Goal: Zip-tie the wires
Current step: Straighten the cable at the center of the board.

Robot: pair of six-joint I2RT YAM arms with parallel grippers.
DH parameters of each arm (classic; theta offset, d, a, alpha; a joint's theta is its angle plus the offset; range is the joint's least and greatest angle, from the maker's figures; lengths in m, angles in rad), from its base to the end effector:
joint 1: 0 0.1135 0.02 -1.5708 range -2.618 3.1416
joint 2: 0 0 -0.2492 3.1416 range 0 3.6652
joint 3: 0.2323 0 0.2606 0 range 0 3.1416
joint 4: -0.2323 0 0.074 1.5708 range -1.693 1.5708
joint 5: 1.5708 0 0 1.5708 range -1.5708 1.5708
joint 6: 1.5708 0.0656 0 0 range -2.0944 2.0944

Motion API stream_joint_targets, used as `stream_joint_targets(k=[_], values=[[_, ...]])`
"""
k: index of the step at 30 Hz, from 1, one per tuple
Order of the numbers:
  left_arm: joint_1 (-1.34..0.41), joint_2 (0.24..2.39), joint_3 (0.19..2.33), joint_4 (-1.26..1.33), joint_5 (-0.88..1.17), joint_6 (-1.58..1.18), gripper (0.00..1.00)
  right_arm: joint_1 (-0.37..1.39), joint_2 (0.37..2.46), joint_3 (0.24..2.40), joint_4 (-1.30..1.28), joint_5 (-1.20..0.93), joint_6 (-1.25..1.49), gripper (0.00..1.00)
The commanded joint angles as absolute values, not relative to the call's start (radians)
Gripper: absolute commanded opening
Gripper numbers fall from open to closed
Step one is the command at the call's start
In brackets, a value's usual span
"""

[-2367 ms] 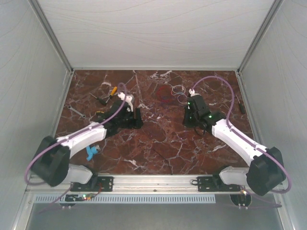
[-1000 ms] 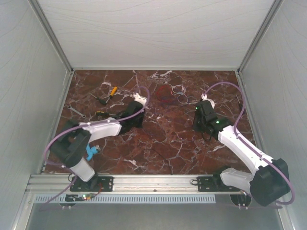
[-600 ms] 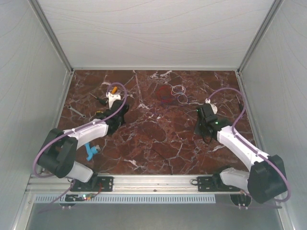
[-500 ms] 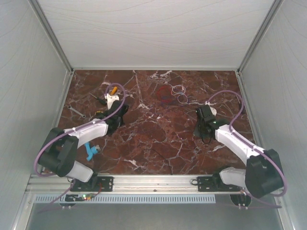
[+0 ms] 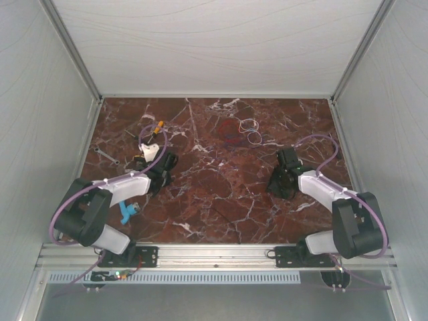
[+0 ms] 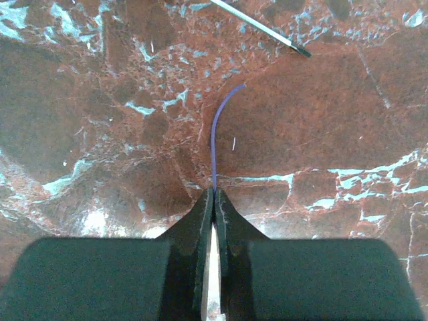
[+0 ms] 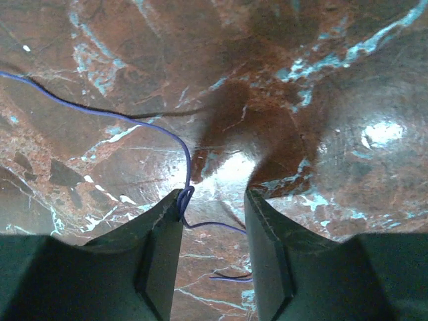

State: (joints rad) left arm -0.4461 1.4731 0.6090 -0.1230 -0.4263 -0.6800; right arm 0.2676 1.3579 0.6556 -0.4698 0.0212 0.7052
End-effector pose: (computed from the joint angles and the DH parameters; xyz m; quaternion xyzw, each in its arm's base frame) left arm 0.2640 -0.0962 0.0960 -0.1697 0.9225 0.0212 0.3459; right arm 0.2452 0.0658 0.1104 0.2148 0.9563 0.0834 0.1799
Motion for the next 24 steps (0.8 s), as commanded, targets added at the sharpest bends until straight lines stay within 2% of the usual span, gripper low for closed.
stream_joint_targets(k=[1,2,8,13,15,18,24], values=[[-0.445,1.493,0.619,-0.088,-0.417,-0.742,0.00,0.262,1.363,0.660,-0.433,-0.011,0.706,0.40],[-0.445,1.495,0.618,-0.083,-0.418,-0.745,0.01,0.263,1.361,0.664,-0.437,-0.006,0.704,0.43],[-0.445,1.490,0.627,-0.099,-0.459,-0.776,0.32,0.263,1.302,0.687,-0.473,0.038,0.684,0.67],[-0.445,1.443,0.621,-0.105,-0.496,-0.791,0.56,0.265,1.239,0.709,-0.489,0.050,0.665,0.78],[-0.445,1.420,0.620,-0.108,-0.504,-0.794,0.76,0.267,1.222,0.718,-0.491,0.054,0.657,0.80],[-0.445,1.385,0.618,-0.115,-0.516,-0.793,0.99,0.271,1.204,0.733,-0.495,0.061,0.644,0.81],[-0.445,1.276,0.608,-0.111,-0.533,-0.762,1.00,0.292,1.177,0.764,-0.487,0.063,0.607,0.82]])
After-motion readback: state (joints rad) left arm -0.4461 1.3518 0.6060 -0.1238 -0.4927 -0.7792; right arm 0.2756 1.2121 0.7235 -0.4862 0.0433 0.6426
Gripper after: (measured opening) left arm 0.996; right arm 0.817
